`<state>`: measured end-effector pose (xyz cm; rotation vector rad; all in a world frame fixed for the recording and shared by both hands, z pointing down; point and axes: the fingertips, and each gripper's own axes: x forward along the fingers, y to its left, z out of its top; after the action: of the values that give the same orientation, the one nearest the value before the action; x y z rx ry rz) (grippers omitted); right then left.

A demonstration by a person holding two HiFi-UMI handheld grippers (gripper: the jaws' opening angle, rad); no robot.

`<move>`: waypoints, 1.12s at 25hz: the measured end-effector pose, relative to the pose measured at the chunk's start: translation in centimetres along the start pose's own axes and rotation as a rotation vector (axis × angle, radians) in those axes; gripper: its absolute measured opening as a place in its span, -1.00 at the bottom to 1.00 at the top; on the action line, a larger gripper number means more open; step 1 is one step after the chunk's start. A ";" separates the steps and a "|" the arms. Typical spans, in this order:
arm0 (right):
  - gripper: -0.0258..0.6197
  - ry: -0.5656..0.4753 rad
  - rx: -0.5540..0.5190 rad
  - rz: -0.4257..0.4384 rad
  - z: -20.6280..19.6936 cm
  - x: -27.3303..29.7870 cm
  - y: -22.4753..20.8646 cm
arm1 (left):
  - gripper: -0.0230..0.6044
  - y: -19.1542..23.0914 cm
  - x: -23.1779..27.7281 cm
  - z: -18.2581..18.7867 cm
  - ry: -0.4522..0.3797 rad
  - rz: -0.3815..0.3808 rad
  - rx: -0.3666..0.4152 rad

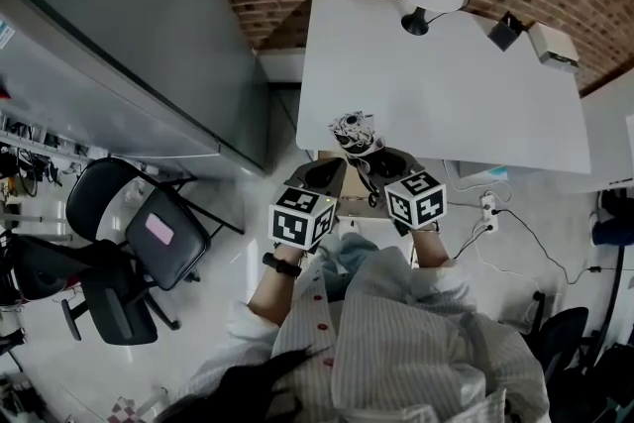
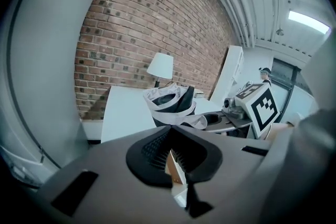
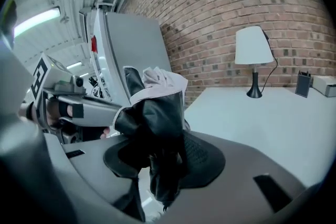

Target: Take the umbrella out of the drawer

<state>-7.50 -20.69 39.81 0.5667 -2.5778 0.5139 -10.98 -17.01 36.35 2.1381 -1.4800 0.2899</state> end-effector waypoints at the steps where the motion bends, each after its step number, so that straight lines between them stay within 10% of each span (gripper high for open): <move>1: -0.35 -0.024 0.011 0.008 0.9 -0.4 0.1 | -0.90 -0.1 0.0 0.4 -0.009 -0.001 0.004; 28: -0.35 -0.350 0.015 0.099 12.0 -10.9 2.1 | -0.90 -3.6 -0.2 8.9 -0.139 -0.051 0.091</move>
<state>-3.73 -20.94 23.88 0.5796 -2.9485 0.5051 -8.82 -20.56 27.73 2.3058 -1.5119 0.1978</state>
